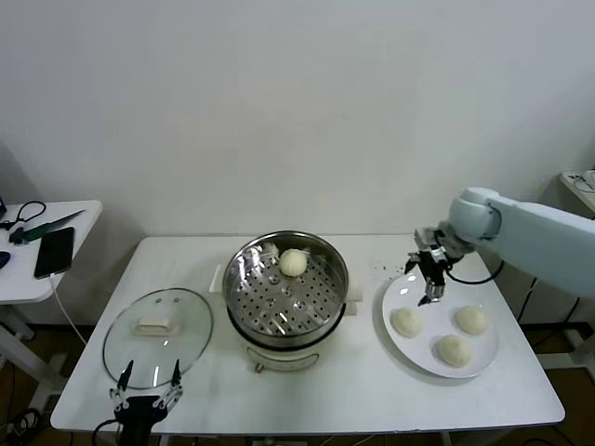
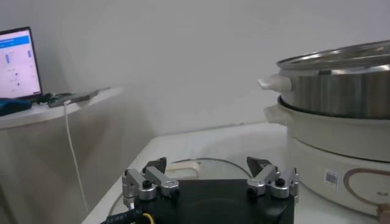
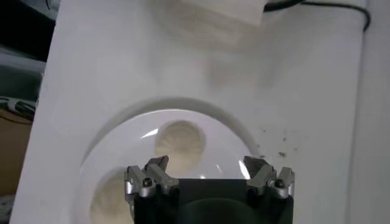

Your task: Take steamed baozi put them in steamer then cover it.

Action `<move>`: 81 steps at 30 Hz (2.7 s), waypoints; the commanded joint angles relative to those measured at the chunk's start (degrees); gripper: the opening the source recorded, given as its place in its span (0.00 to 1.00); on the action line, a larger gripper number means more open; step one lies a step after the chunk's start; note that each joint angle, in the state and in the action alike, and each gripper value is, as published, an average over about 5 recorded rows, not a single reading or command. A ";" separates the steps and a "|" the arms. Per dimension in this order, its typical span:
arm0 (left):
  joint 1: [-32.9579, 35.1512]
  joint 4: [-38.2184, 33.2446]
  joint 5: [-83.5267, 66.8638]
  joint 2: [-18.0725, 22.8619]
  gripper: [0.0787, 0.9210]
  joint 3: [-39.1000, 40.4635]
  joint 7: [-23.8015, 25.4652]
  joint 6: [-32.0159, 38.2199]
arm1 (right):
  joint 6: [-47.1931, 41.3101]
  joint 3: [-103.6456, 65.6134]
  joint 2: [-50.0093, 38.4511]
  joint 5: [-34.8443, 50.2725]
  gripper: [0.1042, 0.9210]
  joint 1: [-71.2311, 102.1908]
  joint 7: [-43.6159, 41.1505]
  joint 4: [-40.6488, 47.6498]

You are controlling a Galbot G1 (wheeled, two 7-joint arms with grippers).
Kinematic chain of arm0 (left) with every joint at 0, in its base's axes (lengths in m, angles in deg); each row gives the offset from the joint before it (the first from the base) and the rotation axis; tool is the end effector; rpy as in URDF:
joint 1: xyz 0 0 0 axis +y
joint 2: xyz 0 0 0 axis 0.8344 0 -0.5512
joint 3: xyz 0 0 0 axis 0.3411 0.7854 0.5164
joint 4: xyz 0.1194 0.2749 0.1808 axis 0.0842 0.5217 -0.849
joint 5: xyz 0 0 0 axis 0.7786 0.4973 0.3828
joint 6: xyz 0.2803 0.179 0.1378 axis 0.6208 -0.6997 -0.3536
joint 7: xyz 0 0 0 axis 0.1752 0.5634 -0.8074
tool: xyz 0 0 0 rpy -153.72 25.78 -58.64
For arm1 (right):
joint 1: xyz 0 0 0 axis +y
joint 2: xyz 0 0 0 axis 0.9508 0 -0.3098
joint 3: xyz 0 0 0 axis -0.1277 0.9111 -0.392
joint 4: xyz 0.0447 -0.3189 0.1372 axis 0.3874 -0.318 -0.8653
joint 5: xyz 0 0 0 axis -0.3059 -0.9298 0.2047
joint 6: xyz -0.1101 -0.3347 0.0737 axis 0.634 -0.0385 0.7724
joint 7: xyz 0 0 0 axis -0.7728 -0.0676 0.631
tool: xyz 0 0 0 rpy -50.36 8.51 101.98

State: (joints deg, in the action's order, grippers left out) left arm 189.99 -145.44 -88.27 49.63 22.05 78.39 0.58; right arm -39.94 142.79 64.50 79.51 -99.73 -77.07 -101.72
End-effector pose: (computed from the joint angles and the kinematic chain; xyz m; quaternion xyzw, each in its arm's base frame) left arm 0.0966 0.0674 -0.3680 0.0680 -0.9887 -0.0795 0.1076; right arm 0.5289 -0.1240 -0.1577 0.5338 -0.5282 0.5153 0.4130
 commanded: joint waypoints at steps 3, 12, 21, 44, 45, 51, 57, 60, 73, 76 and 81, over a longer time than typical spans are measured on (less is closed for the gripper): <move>0.49 0.40 -0.18 0.20 0.88 -0.24 -0.10 0.38 | -2.51 -6.51 0.40 -2.41 0.88 11.54 0.53 2.75; 0.46 0.47 -0.82 0.13 0.88 -0.47 -0.54 -0.43 | -1.79 -9.27 2.60 -4.45 0.88 14.50 0.81 6.04; 0.34 0.96 -0.81 0.11 0.88 -0.78 -0.60 -0.27 | -0.74 -10.68 4.15 -5.83 0.88 16.04 0.61 9.09; 0.46 0.84 -0.70 0.23 0.88 -0.37 -0.50 -0.28 | -0.41 -8.34 3.10 0.16 0.71 8.70 1.29 7.84; 0.55 0.79 -0.71 0.17 0.88 -0.33 -0.43 -0.31 | -0.48 -7.23 2.79 1.80 0.71 6.58 1.44 7.51; 0.84 0.47 -0.53 -0.11 0.88 0.22 -0.11 -0.40 | -0.30 5.09 3.74 12.65 0.72 -10.91 0.70 6.71; 0.94 -0.06 0.58 -0.08 0.88 1.21 0.18 -0.29 | -0.68 15.03 10.27 23.10 0.72 -26.40 0.72 5.97; 0.88 -0.23 0.62 -0.25 0.88 1.52 0.34 -0.21 | -1.60 16.95 14.47 27.22 0.72 -29.59 1.06 5.65; -0.37 -0.58 0.48 -1.24 0.88 1.08 1.02 -0.08 | -6.12 15.88 34.23 38.39 0.72 -27.51 5.46 5.32; -0.34 -0.62 0.22 -1.94 0.88 0.69 0.95 -0.06 | -6.51 15.78 37.53 38.44 0.72 -25.53 6.20 6.15; -0.41 -1.02 0.20 -2.27 0.88 0.50 0.94 -0.15 | -6.56 16.46 42.28 37.52 0.72 -22.11 6.64 8.57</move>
State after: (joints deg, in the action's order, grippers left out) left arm 189.77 -146.19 -88.05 48.12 22.68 79.29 0.47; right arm -45.54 157.24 95.47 113.15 -123.37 -71.69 -95.08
